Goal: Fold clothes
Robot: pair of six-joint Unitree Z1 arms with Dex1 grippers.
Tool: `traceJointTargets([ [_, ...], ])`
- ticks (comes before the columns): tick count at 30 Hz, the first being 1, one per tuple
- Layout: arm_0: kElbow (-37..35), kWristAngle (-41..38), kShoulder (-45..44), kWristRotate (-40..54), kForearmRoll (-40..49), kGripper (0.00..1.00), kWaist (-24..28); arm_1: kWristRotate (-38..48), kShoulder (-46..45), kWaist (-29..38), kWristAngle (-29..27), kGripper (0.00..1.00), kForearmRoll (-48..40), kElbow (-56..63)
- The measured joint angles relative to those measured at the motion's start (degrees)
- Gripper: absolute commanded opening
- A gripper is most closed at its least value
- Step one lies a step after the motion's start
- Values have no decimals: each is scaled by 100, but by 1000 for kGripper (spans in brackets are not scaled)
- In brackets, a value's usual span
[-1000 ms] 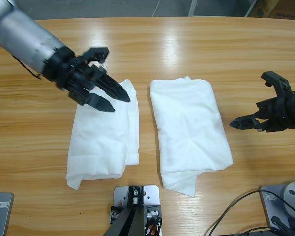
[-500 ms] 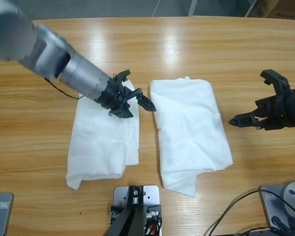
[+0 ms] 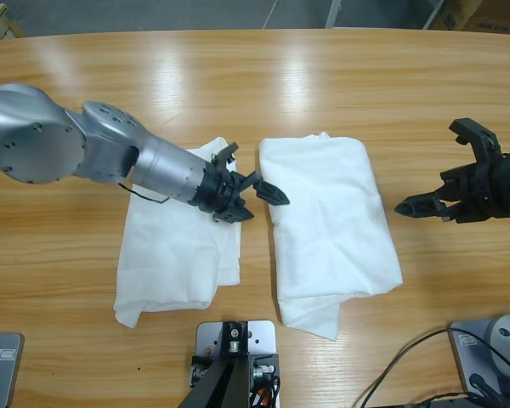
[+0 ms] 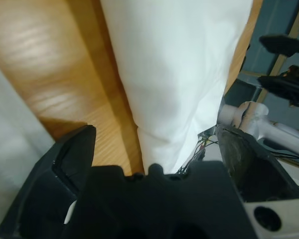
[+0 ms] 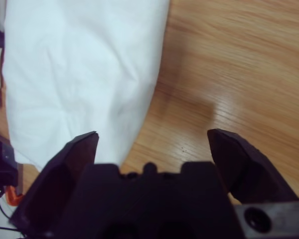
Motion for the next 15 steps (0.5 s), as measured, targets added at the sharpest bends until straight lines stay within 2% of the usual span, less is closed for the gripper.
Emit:
traceJointTargets([
  [5, -138, 191, 2, 0, 167, 927, -112, 0, 0, 0, 0, 885, -72, 37],
  [10, -688, 461, 2, 0, 1100, 917, -202, -1, 6, 0, 0, 885, -149, 92],
  [15, -1140, 551, 53, 0, 1612, 884, -374, -31, 92, 0, 0, 885, -200, 103],
])
